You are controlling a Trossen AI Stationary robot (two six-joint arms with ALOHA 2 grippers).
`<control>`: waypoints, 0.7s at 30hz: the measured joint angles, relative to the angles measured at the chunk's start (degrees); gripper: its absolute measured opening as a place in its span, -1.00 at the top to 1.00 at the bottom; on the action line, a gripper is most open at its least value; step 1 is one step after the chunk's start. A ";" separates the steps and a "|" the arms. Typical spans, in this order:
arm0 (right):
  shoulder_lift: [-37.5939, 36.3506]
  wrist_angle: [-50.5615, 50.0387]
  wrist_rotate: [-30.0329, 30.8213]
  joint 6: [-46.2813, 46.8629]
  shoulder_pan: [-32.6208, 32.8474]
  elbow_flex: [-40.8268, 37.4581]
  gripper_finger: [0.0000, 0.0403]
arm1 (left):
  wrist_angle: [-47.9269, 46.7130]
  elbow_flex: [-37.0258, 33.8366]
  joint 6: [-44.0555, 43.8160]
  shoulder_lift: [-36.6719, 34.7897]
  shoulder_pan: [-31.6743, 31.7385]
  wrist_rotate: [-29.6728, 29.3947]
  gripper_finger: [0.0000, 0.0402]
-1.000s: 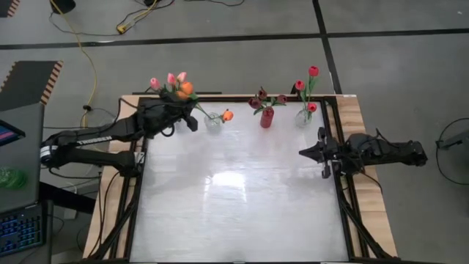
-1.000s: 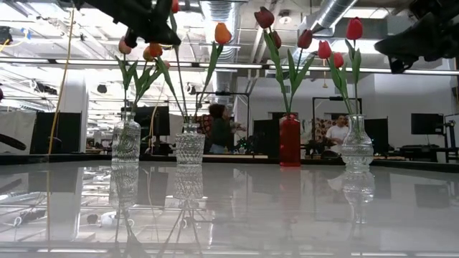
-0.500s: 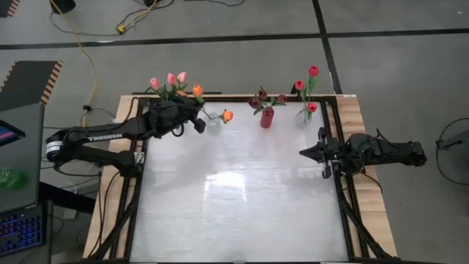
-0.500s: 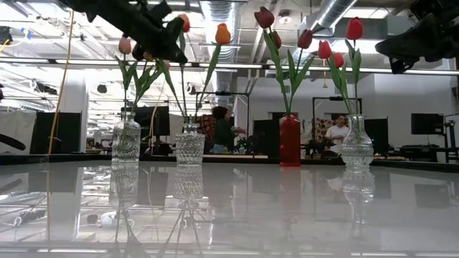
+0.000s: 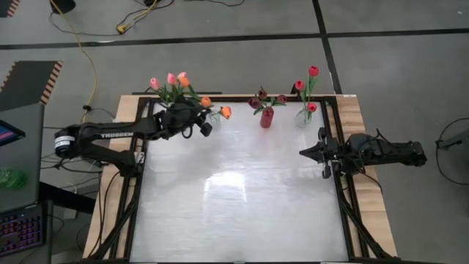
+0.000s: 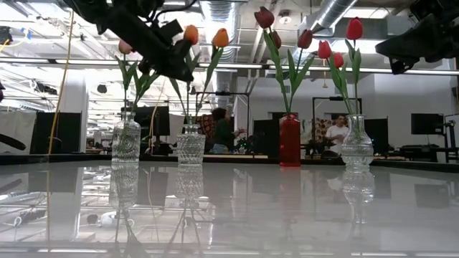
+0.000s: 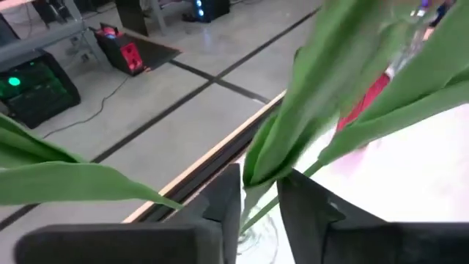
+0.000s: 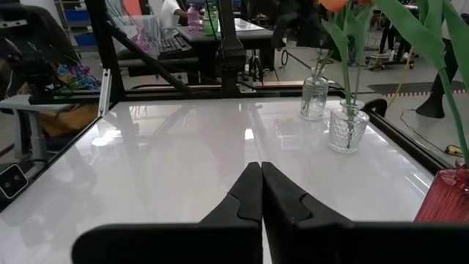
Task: Sort flowers into vase by color
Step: Put the orange flower into the middle transparent vase
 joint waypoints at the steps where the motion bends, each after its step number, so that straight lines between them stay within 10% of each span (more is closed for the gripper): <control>1: 0.00 0.06 -0.02 0.00 0.00 0.00 0.87 | -0.18 0.01 -0.41 -0.49 0.00 0.12 0.59; 21: 0.00 0.72 0.05 0.48 0.00 0.00 0.86 | -6.72 0.01 -3.37 -13.87 -0.10 5.09 0.37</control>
